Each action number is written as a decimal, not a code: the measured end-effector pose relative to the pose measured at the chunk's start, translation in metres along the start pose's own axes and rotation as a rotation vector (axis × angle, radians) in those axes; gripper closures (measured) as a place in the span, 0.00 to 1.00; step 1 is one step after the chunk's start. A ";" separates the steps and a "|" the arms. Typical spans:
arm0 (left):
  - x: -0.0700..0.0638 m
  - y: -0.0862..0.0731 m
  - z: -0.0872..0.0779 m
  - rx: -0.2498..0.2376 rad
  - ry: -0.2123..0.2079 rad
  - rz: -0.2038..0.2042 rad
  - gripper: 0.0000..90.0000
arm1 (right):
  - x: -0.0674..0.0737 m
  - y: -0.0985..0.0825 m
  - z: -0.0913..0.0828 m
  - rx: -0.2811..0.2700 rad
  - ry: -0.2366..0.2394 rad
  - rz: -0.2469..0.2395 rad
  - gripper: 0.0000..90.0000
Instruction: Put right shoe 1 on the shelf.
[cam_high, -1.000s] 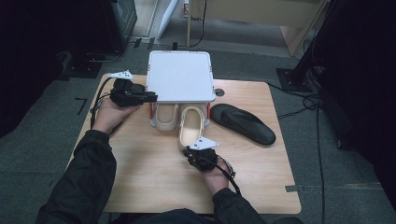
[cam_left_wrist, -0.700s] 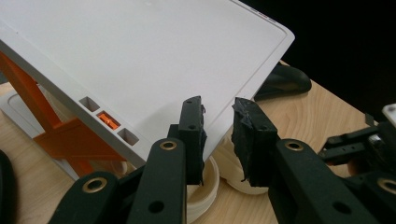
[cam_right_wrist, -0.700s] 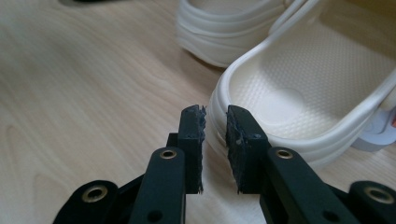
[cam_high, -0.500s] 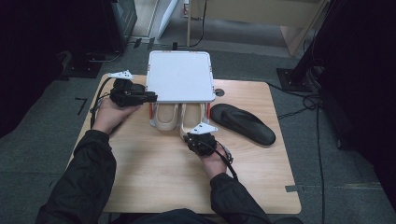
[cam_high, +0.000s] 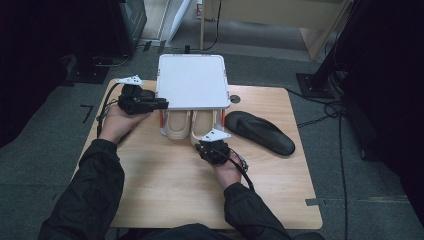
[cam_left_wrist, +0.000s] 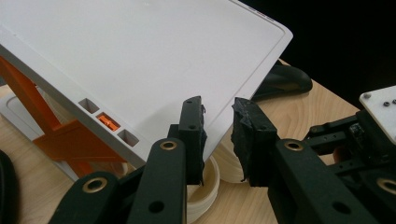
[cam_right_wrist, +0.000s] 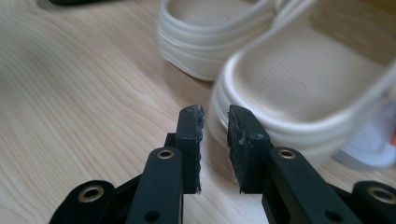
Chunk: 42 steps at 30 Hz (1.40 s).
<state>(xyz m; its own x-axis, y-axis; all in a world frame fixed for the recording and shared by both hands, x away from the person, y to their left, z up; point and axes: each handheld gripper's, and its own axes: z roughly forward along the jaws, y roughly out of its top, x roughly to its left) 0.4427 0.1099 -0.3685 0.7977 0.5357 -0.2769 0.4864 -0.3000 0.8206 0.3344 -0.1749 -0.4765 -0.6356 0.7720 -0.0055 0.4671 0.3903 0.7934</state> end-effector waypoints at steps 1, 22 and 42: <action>0.000 0.000 0.000 0.000 0.000 0.000 0.82 | -0.002 -0.001 -0.001 -0.003 -0.005 0.001 0.84; 0.000 0.000 0.000 -0.002 0.000 0.002 0.82 | 0.010 0.033 0.026 -0.043 0.000 -0.040 0.65; 0.001 -0.002 -0.001 -0.011 0.001 -0.005 0.83 | -0.022 0.008 0.013 0.003 -0.020 -0.116 0.72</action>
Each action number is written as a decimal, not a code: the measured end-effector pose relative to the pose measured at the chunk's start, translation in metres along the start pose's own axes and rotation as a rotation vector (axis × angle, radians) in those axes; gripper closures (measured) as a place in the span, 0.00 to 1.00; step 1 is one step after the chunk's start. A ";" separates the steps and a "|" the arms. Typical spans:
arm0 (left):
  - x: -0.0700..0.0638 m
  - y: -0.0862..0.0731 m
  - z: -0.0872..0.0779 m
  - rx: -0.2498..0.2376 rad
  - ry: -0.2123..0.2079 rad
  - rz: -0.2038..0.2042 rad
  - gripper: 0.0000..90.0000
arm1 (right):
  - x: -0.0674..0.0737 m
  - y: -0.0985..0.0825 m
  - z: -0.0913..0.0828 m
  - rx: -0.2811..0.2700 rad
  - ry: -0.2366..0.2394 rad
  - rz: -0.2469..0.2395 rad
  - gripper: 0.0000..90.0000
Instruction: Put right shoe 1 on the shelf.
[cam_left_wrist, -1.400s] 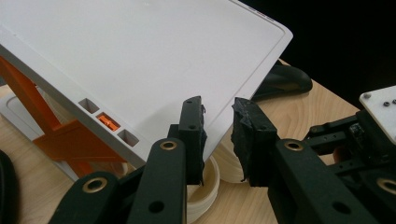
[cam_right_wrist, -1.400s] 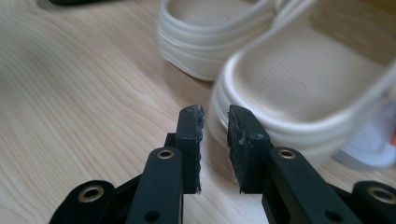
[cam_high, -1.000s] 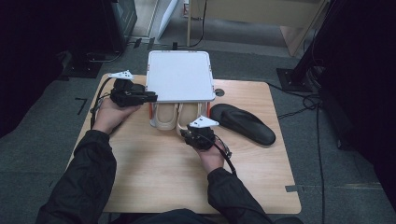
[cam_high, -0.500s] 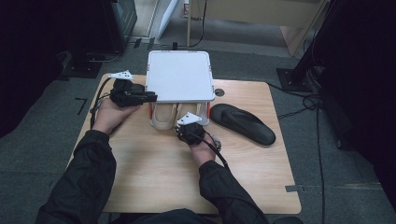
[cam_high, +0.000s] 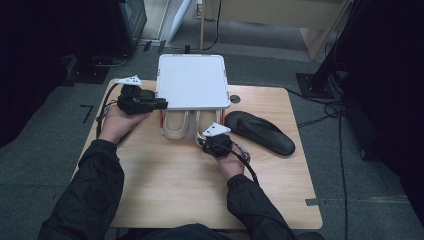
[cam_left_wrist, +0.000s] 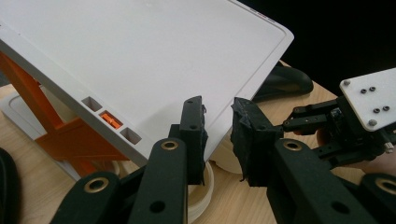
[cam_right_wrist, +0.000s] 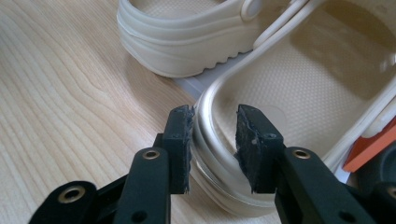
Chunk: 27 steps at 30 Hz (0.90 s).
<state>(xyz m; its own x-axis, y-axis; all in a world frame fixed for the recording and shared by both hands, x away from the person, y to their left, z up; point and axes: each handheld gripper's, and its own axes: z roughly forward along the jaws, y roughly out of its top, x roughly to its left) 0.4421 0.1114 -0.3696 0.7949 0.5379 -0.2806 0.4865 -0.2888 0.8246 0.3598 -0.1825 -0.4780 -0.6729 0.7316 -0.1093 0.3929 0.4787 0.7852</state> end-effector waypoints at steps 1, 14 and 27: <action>0.000 0.000 0.000 0.000 0.000 0.000 0.83 | -0.001 0.000 -0.002 0.005 -0.005 0.013 0.71; -0.001 0.001 0.000 0.004 0.004 0.003 0.83 | -0.005 -0.027 -0.033 0.024 0.038 0.042 0.91; -0.001 0.001 0.000 0.004 0.006 0.006 0.83 | -0.015 -0.017 -0.009 -0.004 0.008 0.159 0.89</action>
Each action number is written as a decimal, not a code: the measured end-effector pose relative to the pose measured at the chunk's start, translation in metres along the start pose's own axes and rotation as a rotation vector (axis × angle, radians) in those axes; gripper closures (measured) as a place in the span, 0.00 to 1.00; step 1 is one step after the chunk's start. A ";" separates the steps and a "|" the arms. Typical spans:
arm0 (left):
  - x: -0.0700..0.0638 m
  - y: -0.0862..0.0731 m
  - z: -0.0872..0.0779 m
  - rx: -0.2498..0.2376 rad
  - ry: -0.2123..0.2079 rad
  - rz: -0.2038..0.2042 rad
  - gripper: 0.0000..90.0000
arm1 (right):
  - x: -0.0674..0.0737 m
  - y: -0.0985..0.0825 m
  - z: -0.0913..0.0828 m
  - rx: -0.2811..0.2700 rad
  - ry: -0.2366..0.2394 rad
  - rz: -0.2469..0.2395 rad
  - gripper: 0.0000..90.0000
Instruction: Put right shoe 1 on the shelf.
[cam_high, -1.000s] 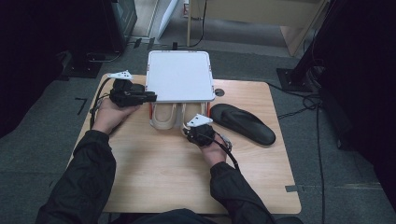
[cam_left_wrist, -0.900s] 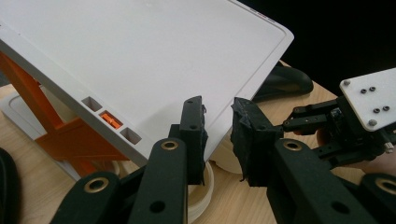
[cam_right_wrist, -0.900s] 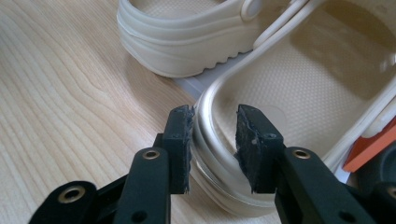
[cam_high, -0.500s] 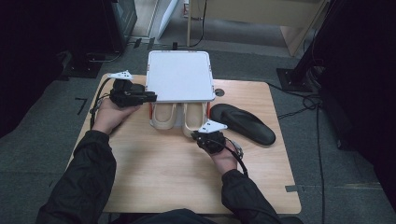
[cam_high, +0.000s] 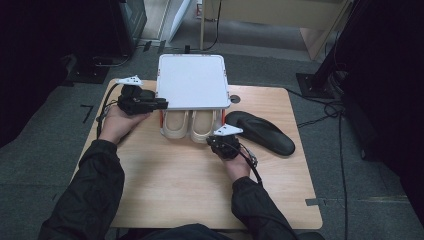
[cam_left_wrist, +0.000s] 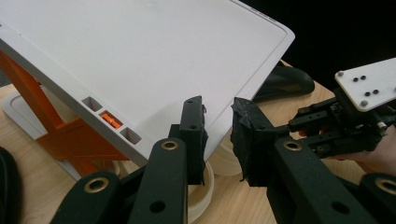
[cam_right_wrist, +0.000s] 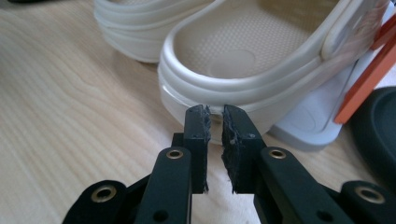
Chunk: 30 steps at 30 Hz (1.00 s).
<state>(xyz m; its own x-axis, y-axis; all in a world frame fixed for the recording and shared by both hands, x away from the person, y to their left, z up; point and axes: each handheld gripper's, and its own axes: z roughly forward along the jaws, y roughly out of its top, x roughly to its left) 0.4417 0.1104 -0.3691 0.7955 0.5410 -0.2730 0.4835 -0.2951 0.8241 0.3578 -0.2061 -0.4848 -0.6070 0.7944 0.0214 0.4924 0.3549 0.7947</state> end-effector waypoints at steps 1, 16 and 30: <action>0.000 0.000 0.000 0.000 0.000 0.000 0.83 | 0.000 0.001 0.002 0.003 -0.002 0.002 0.89; -0.002 0.002 -0.008 -0.001 0.014 -0.024 0.68 | -0.001 0.003 -0.013 0.003 0.059 0.026 0.78; 0.003 -0.007 -0.040 -0.019 0.074 -0.041 0.55 | -0.019 -0.006 -0.056 -0.006 0.133 0.034 0.60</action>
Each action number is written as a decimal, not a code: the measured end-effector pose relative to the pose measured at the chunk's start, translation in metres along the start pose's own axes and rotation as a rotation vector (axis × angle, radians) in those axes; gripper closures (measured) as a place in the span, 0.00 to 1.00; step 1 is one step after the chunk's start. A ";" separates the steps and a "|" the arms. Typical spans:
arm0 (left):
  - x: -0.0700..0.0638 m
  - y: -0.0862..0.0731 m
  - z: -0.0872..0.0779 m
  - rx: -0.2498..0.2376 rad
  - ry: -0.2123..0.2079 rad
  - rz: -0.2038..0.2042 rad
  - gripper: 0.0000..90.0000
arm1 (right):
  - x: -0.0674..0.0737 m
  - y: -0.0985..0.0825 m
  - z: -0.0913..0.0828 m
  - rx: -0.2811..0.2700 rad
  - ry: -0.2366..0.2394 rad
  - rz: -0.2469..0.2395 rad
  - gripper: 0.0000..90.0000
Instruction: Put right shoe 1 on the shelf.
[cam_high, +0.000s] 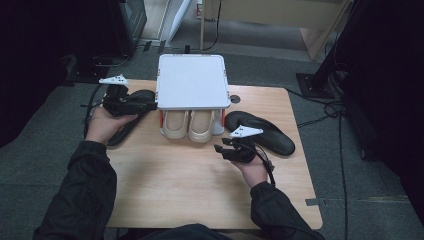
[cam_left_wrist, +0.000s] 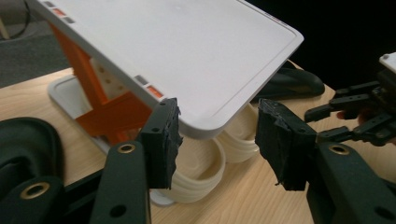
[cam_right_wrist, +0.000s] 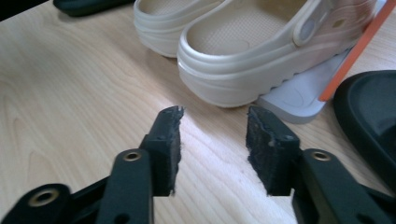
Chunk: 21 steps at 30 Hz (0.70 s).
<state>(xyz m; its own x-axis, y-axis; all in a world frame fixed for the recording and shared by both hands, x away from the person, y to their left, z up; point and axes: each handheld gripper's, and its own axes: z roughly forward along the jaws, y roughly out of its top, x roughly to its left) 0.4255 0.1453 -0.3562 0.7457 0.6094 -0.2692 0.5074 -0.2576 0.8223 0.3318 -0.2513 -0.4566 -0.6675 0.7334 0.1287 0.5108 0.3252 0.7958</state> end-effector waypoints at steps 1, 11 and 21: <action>0.002 -0.002 -0.003 0.000 0.006 -0.003 0.54 | -0.001 -0.001 -0.003 0.005 0.008 0.000 0.59; 0.014 -0.020 -0.016 0.020 0.071 0.003 0.55 | -0.010 -0.009 -0.023 -0.009 -0.017 -0.039 0.59; 0.042 -0.048 -0.024 0.024 0.133 -0.064 0.62 | -0.023 -0.016 -0.028 -0.010 -0.007 -0.019 0.58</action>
<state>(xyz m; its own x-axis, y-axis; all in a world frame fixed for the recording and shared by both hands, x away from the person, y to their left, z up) 0.4218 0.2009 -0.3947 0.6484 0.7188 -0.2509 0.5635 -0.2316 0.7930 0.3238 -0.2902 -0.4554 -0.6734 0.7311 0.1093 0.4926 0.3336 0.8037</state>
